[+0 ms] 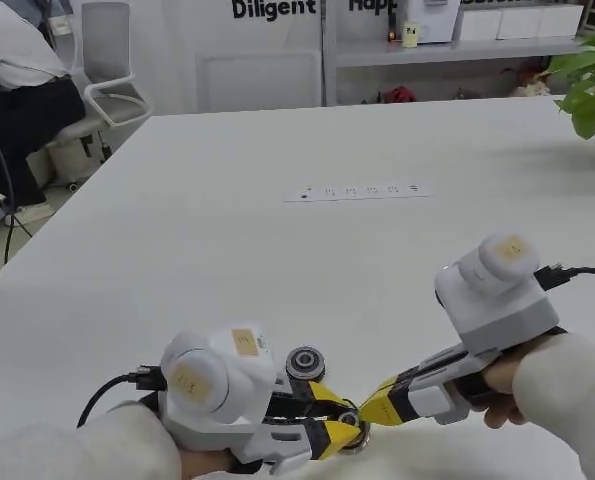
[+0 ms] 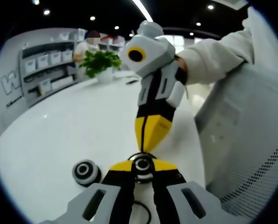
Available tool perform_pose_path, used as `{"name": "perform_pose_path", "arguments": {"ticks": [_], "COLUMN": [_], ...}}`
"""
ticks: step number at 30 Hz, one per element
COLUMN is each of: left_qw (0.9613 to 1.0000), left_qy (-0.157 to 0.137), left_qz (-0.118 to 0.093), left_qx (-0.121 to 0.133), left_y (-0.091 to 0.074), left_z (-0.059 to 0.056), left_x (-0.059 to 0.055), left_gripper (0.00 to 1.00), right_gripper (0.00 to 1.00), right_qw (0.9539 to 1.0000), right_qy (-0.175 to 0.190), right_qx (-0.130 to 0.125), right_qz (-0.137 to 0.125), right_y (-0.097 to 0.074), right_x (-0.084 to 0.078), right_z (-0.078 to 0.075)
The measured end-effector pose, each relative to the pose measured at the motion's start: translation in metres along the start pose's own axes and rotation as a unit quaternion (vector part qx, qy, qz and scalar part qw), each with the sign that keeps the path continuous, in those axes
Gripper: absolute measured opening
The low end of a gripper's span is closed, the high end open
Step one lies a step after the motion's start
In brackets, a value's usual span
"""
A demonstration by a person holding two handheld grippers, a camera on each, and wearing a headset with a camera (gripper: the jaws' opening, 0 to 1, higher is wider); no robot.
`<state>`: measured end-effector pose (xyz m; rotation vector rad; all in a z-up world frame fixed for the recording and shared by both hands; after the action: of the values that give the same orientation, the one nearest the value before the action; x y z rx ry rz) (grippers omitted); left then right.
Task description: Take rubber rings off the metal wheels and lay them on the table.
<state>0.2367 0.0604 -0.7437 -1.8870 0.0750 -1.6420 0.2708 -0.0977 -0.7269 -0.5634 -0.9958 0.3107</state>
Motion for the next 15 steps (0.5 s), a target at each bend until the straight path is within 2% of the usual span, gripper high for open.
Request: {"name": "perform_pose_path", "arguments": {"ticks": [6,14,15], "left_qw": [0.9999,0.9996,0.9996], "left_qy": [-0.011,0.008,0.013], "left_qz": [0.002,0.024,0.022], "left_qx": [0.0,-0.013,-0.011], "left_y": [0.0003,-0.0035,-0.004], "left_z": [-0.0001,0.0024,0.0031], "left_x": [0.0011,0.0032,0.0042], "left_gripper": [0.15,0.15,0.15], "right_gripper": [0.0,0.0,0.0], "right_qw": [0.9999,0.9998,0.9998], "right_qy": [0.004,0.008,0.009], "right_qx": [-0.007,-0.011,-0.011], "right_qz": [0.007,0.012,0.012], "right_y": [0.0001,-0.0007,-0.0007], "right_x": [-0.002,-0.0036,-0.0034], "right_z": [-0.0017,-0.0034,-0.0037]}}
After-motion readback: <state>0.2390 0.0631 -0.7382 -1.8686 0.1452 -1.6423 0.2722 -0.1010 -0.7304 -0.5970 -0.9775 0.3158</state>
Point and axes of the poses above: the centre of the closed fingertips' face, and the gripper's own axes: y roughly forward along the fingers, z roughly to its left, x roughly out of its top, the point moved 10 cm from there along -y, roughly backward along the fingers, and after that the axes turned 3 degrees about -y, right-handed, at the moved point
